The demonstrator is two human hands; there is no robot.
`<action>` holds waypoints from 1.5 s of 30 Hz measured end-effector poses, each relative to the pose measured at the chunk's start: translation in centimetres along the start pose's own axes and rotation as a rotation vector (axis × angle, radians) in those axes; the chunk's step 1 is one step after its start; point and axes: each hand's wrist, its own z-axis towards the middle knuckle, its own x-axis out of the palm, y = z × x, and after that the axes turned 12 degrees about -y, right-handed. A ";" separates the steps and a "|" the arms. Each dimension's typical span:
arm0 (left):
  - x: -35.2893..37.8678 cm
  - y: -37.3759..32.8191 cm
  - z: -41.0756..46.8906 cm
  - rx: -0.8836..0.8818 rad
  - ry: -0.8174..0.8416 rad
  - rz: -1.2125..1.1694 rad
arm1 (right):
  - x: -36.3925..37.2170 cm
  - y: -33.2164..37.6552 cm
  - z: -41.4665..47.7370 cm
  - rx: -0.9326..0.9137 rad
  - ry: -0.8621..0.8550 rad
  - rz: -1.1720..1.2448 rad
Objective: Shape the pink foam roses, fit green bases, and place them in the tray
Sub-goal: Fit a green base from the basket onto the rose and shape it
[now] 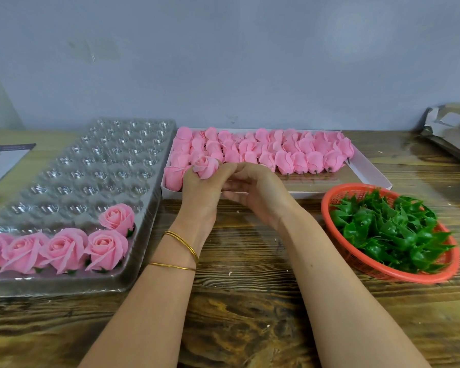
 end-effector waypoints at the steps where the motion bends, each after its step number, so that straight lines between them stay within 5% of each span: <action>1: 0.1 -0.1 0.0 -0.005 -0.008 -0.003 | 0.0 0.0 0.0 0.022 0.020 -0.015; 12: 0.1 0.5 0.2 -0.002 0.026 0.002 | -0.1 0.1 -0.2 0.178 0.210 0.066; 45: -1.1 0.8 0.8 0.035 0.274 0.057 | -0.5 -0.2 -0.6 0.106 0.265 0.135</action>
